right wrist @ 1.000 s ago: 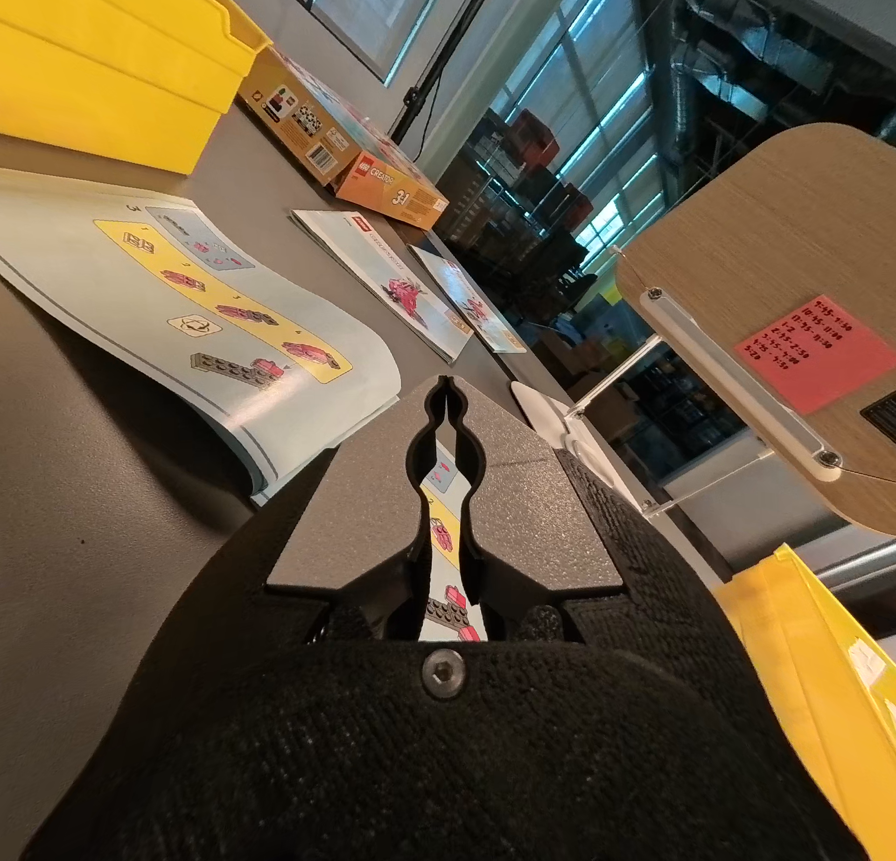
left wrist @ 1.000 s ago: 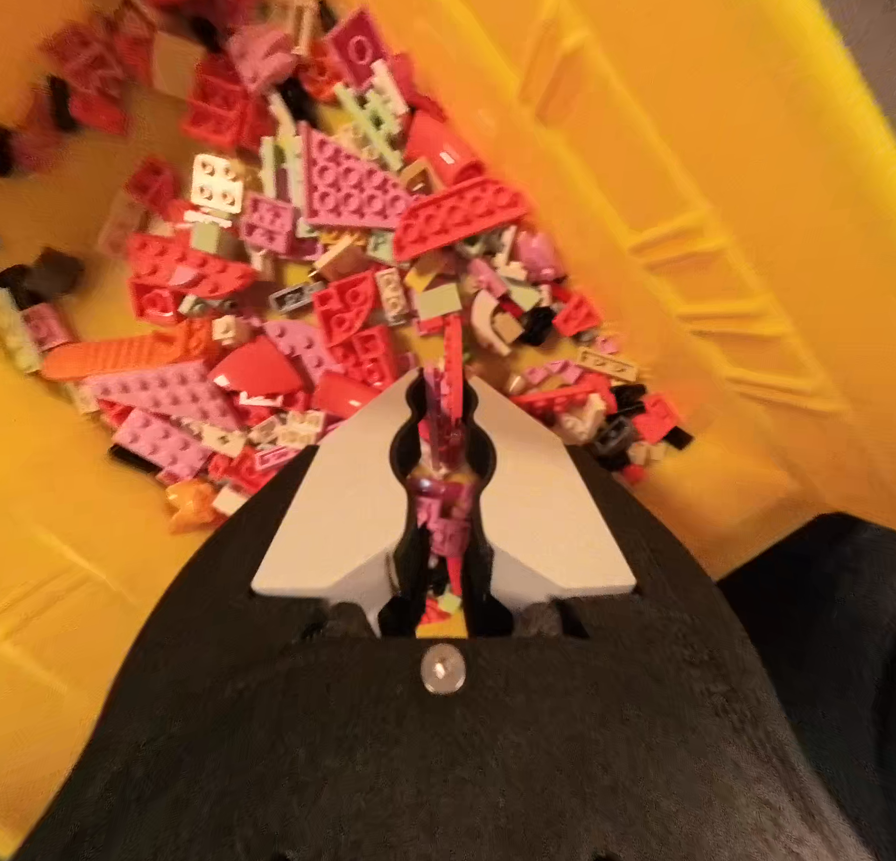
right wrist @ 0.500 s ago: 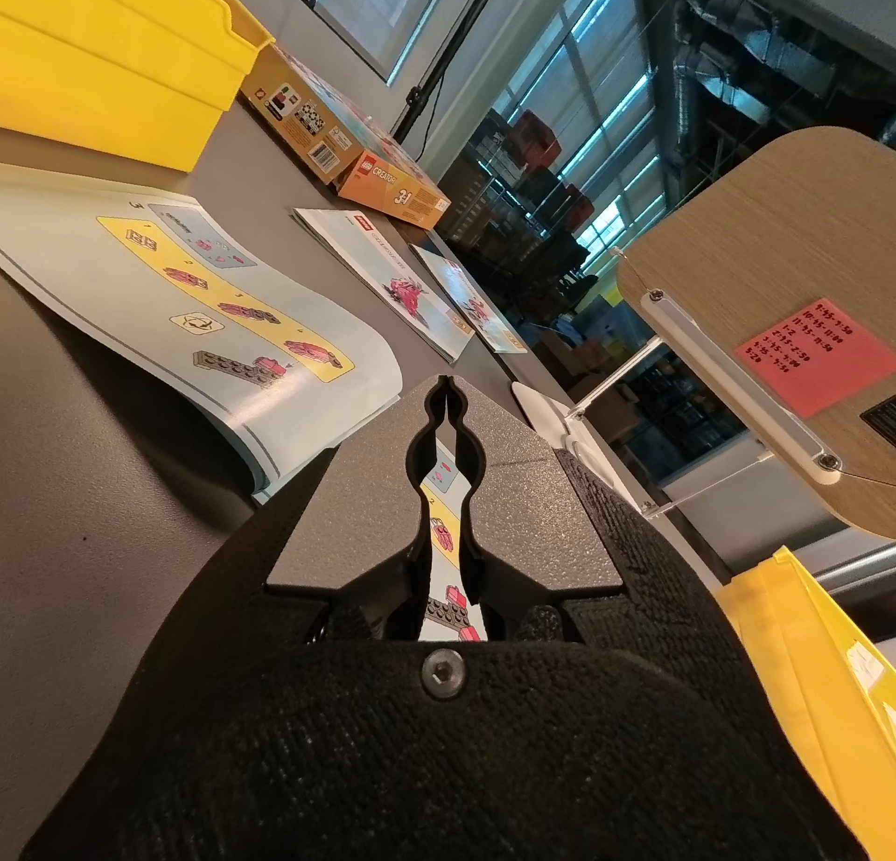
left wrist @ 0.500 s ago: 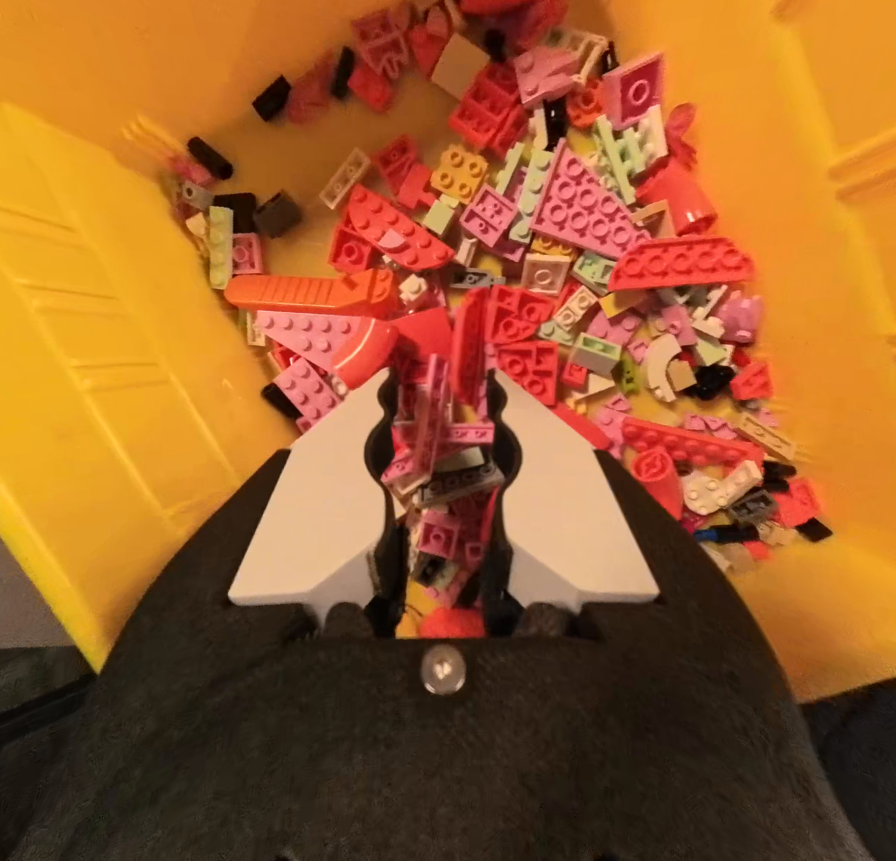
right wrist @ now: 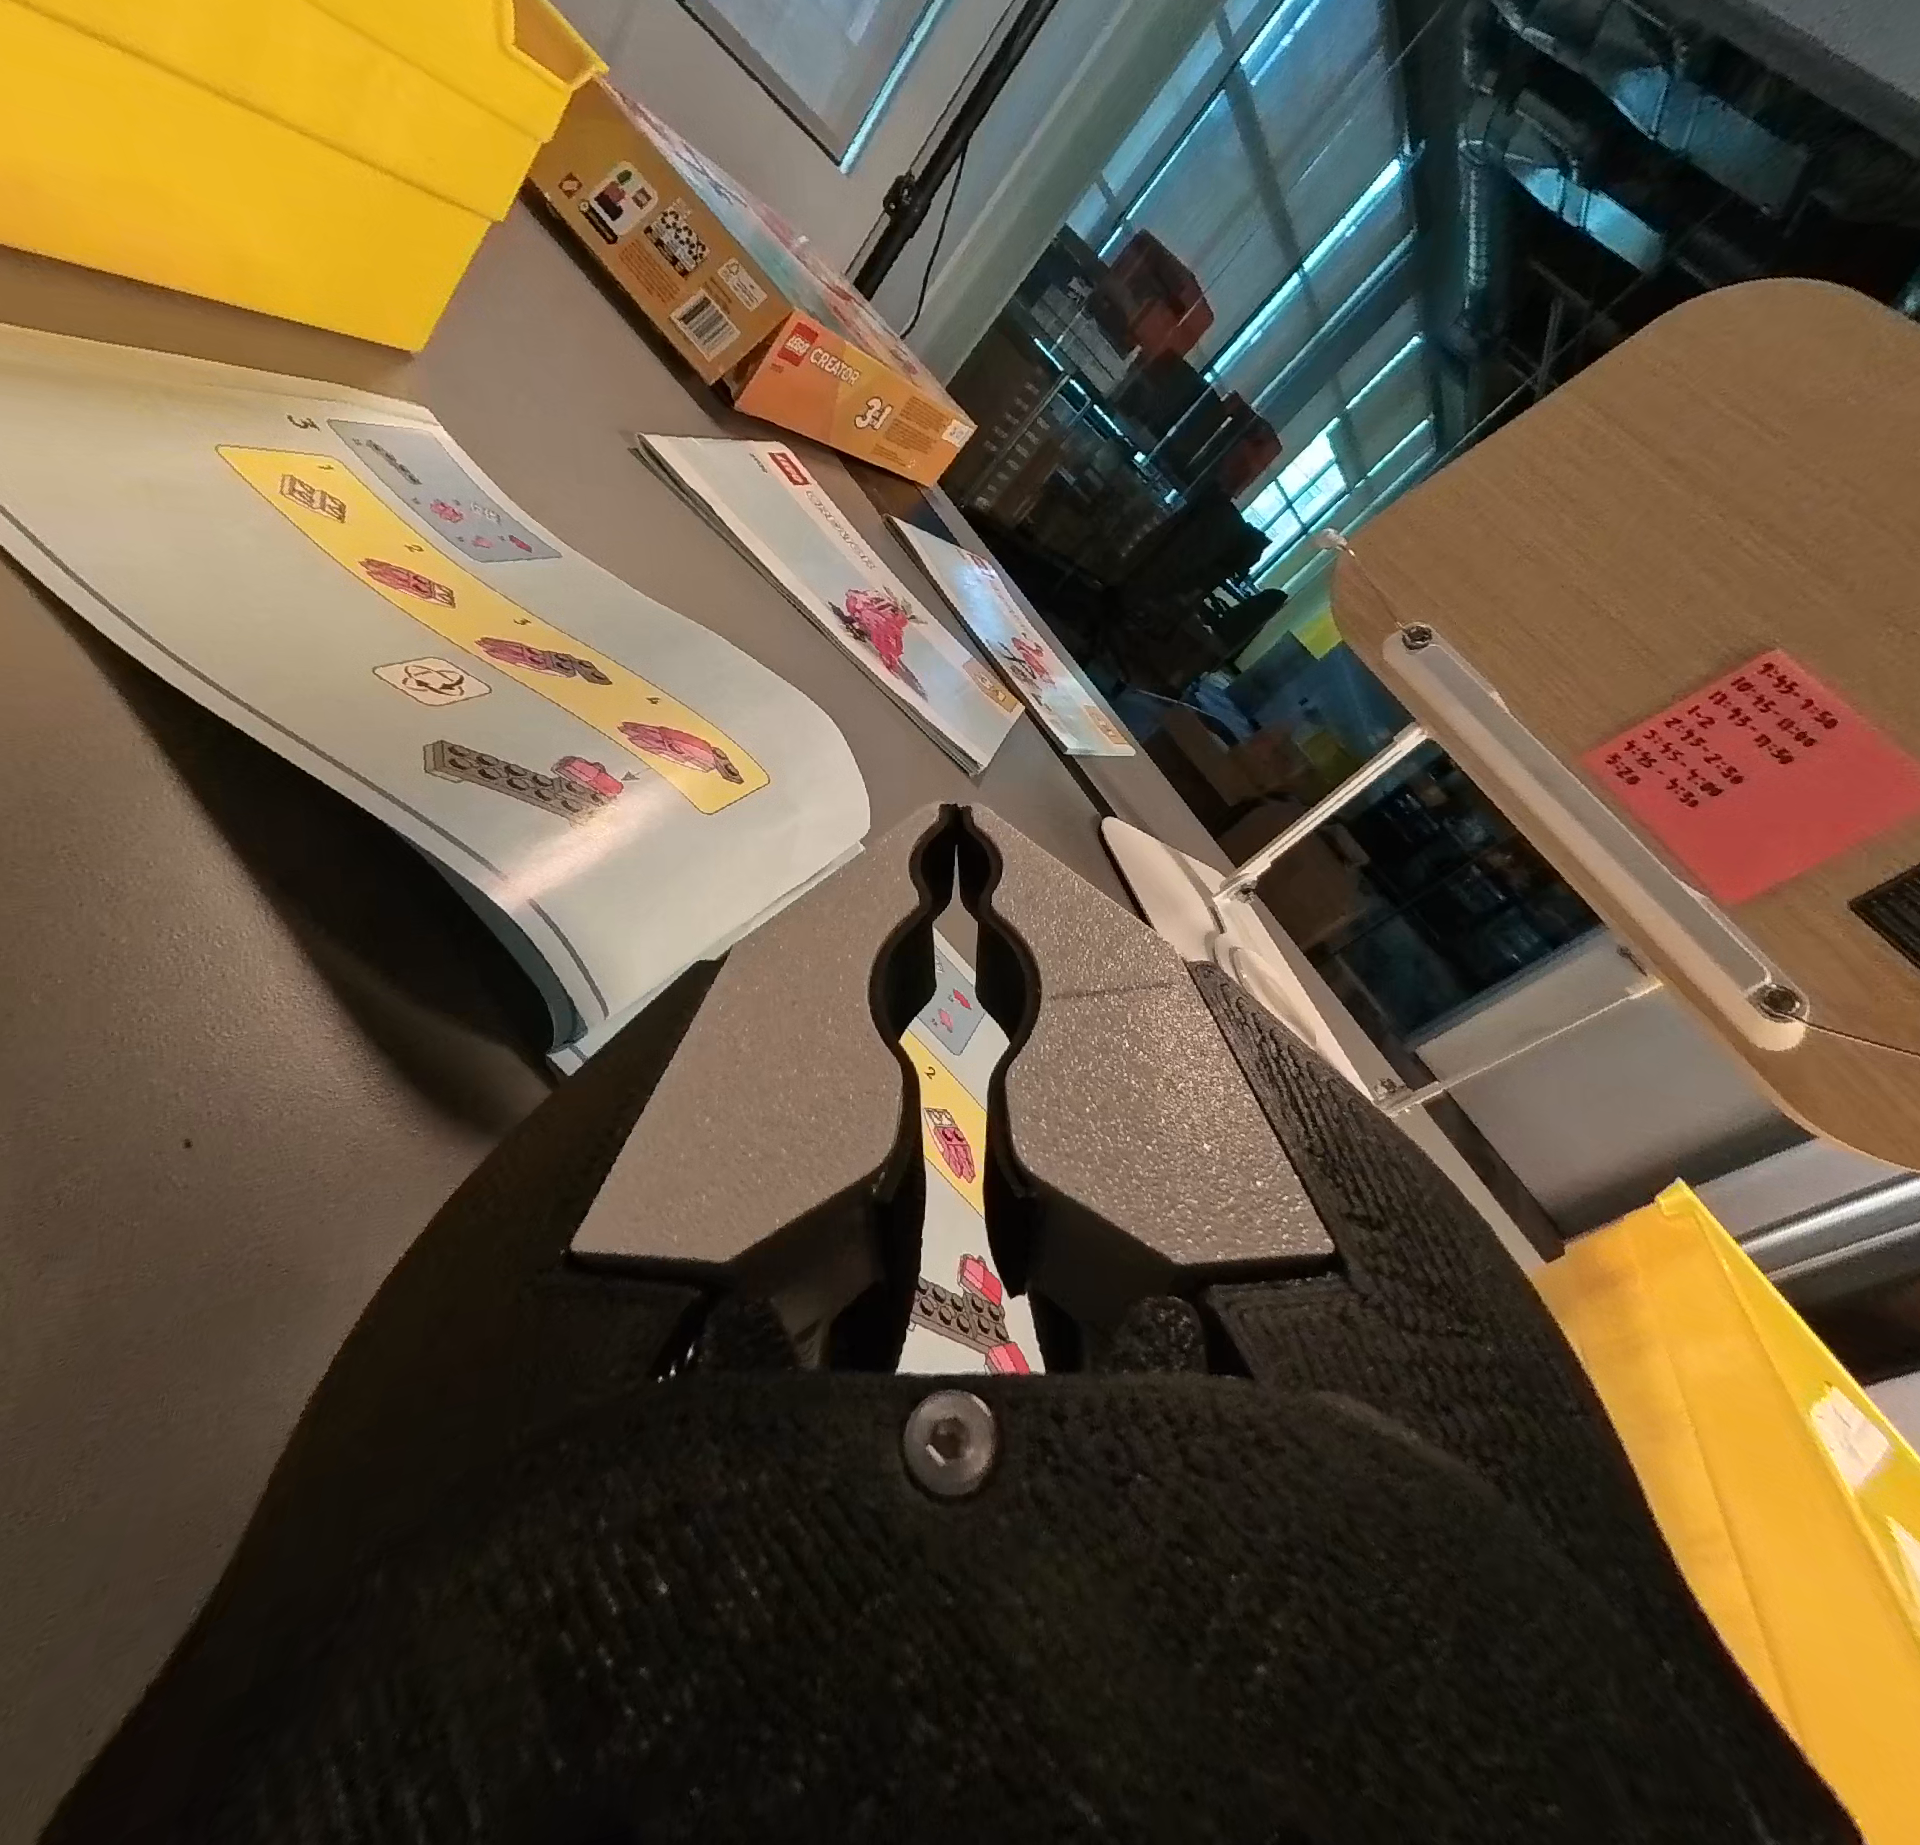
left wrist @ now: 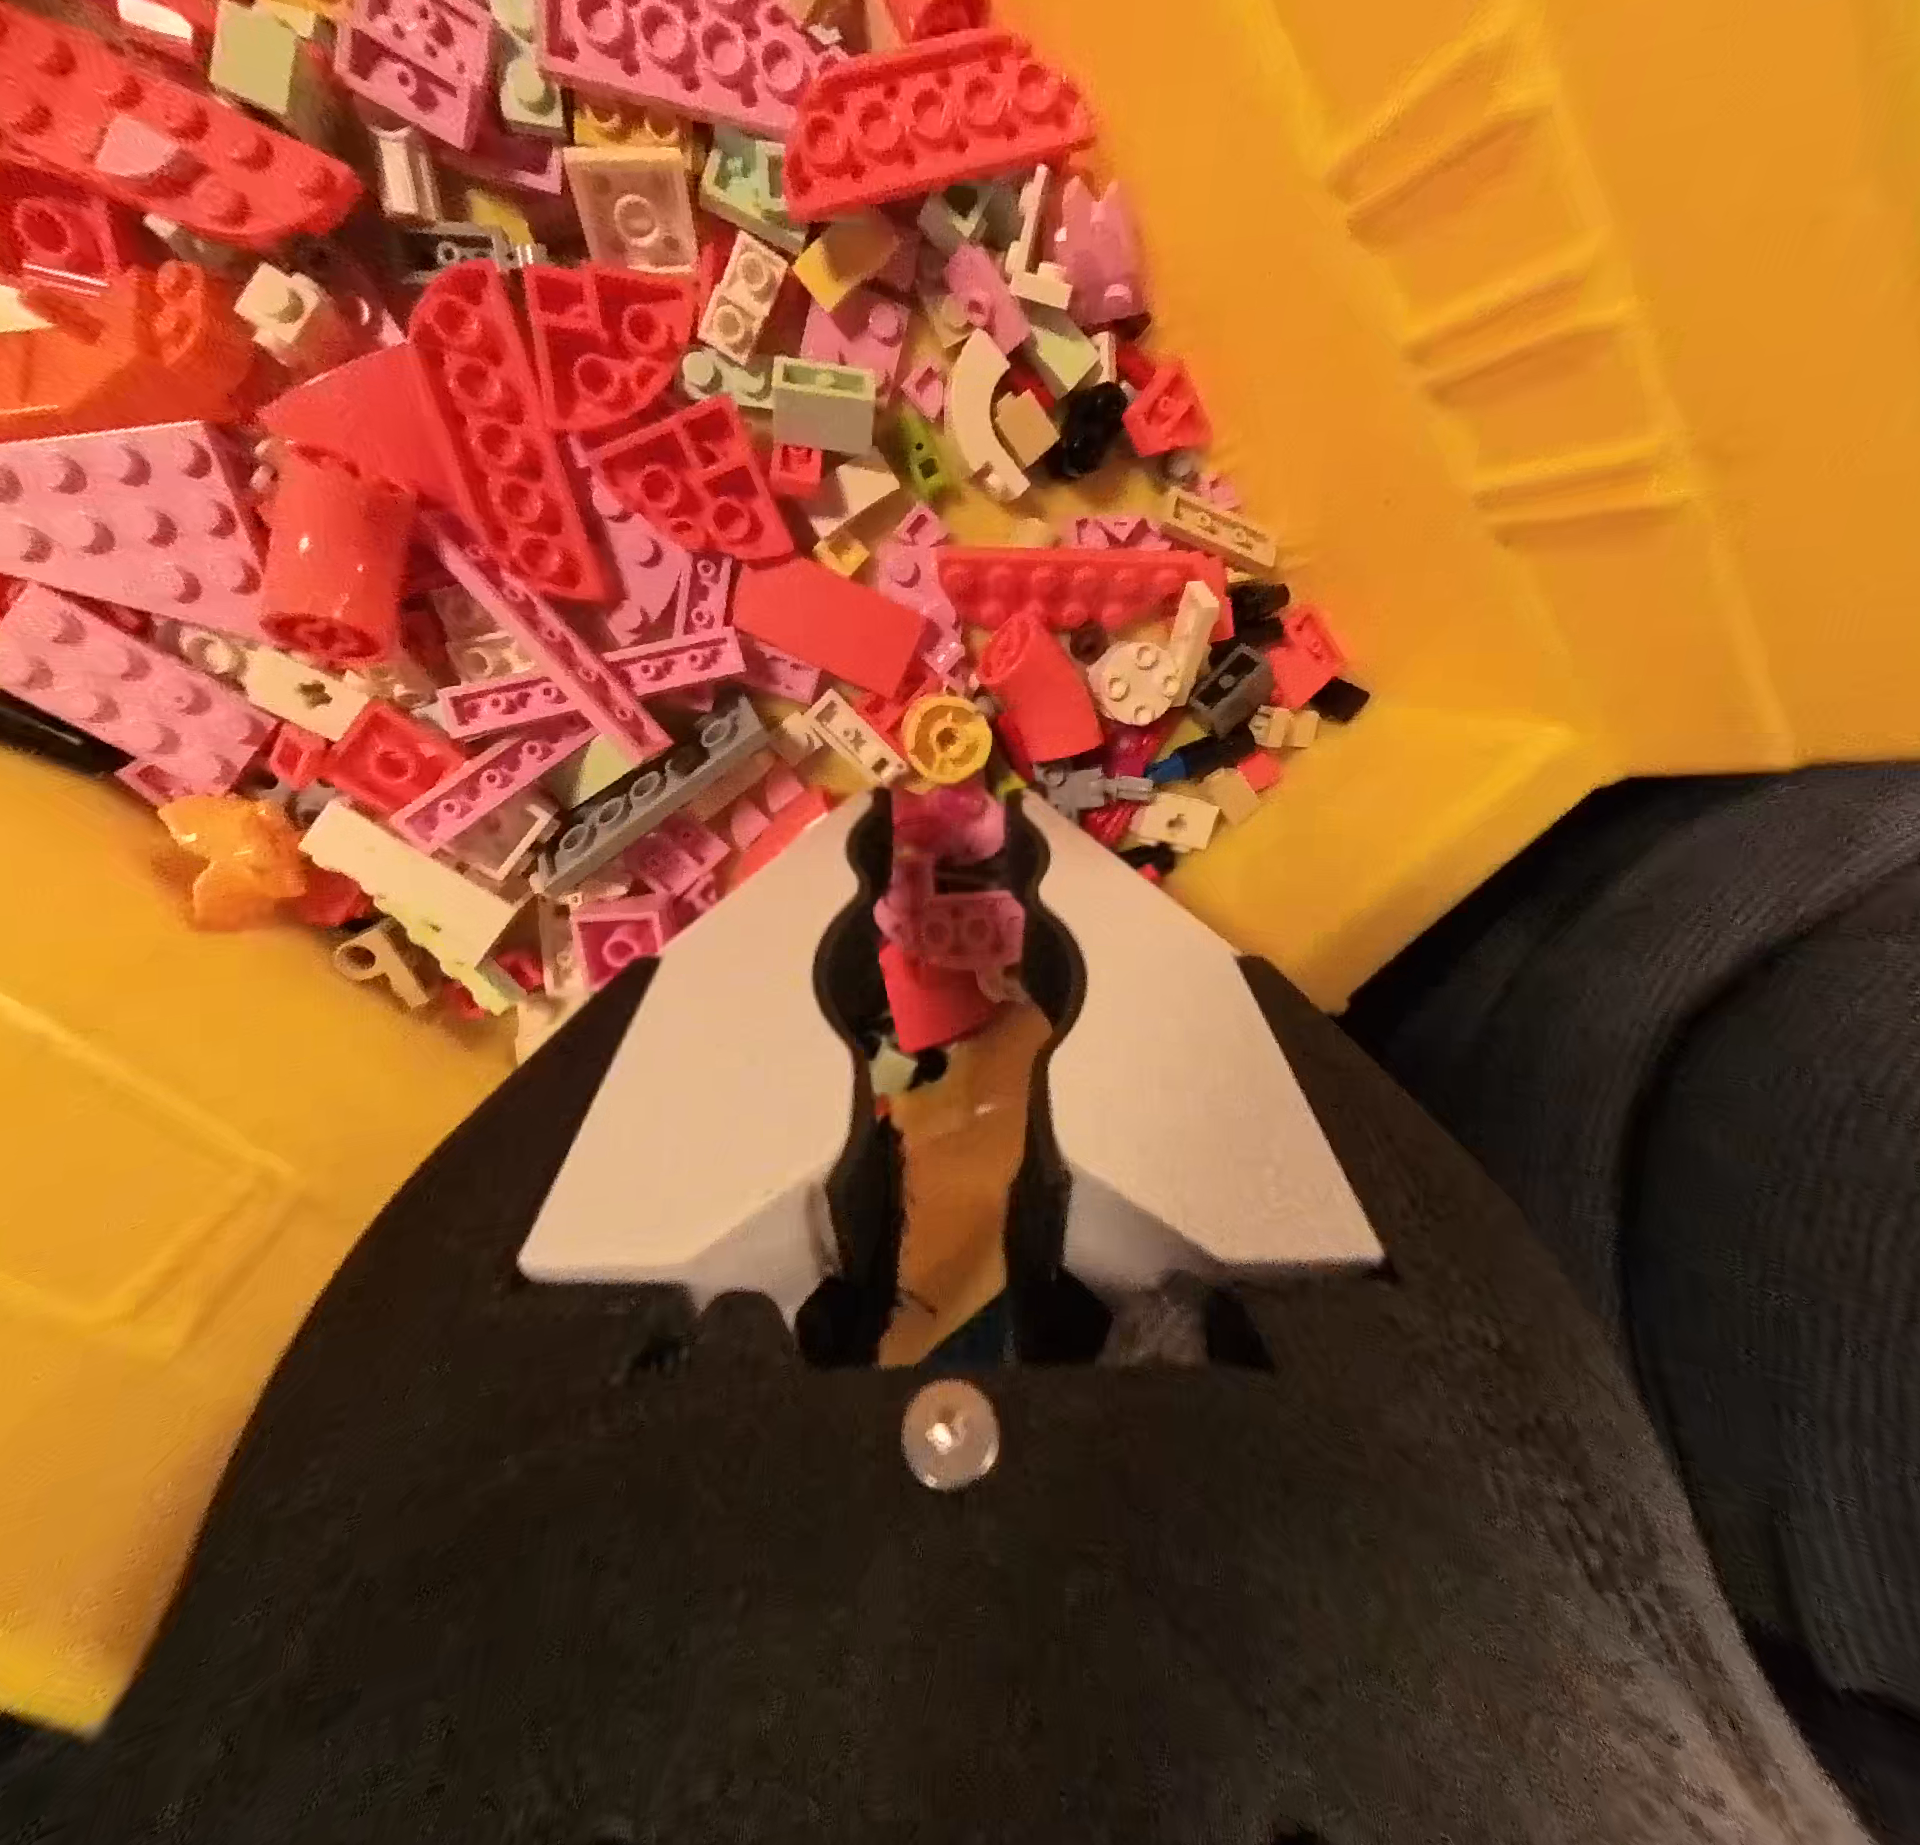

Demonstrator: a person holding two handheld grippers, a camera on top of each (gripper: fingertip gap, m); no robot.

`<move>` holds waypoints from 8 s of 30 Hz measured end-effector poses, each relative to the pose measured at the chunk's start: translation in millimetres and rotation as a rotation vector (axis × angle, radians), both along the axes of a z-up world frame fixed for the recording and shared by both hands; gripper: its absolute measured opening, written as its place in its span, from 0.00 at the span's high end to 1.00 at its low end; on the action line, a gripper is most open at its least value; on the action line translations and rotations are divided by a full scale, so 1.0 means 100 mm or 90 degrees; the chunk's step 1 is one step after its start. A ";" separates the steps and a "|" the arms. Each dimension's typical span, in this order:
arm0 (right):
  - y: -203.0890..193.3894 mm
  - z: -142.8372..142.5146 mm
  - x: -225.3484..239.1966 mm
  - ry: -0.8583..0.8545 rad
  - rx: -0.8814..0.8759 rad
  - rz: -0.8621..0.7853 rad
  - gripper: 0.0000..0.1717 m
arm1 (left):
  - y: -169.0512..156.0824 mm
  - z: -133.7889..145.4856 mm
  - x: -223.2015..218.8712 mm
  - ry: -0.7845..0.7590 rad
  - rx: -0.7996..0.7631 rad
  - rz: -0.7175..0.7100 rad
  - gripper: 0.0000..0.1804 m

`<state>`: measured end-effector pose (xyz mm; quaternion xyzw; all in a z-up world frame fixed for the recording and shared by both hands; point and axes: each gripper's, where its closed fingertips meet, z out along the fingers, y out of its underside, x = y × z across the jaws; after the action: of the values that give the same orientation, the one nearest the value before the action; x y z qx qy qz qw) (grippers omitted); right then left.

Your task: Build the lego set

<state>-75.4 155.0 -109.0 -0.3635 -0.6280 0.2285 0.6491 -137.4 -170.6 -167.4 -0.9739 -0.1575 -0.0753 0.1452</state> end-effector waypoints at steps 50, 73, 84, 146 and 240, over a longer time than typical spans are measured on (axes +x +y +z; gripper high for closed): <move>-0.02 0.00 -0.01 0.002 -0.003 0.010 1.00 | 0.45 0.40 -1.06 0.132 0.124 0.155 0.74; -0.03 0.00 -0.01 0.001 -0.003 0.015 1.00 | 0.43 0.06 -1.50 0.155 -0.040 0.138 0.99; -0.04 0.00 -0.01 0.001 -0.002 0.015 1.00 | 0.40 0.07 -1.36 0.086 -0.071 0.123 0.71; -0.04 0.00 -0.01 0.000 -0.003 0.019 1.00 | 0.02 -0.02 -0.71 0.007 -0.184 0.074 0.84; 0.24 0.26 0.26 0.100 -0.137 0.007 1.00 | 1.82 -0.17 1.64 0.075 0.170 -0.223 0.88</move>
<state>-49.0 179.4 -83.4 -0.4085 -0.5494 0.3258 0.6520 26.4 11.2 -184.8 -0.9612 0.0338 -0.0628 0.2665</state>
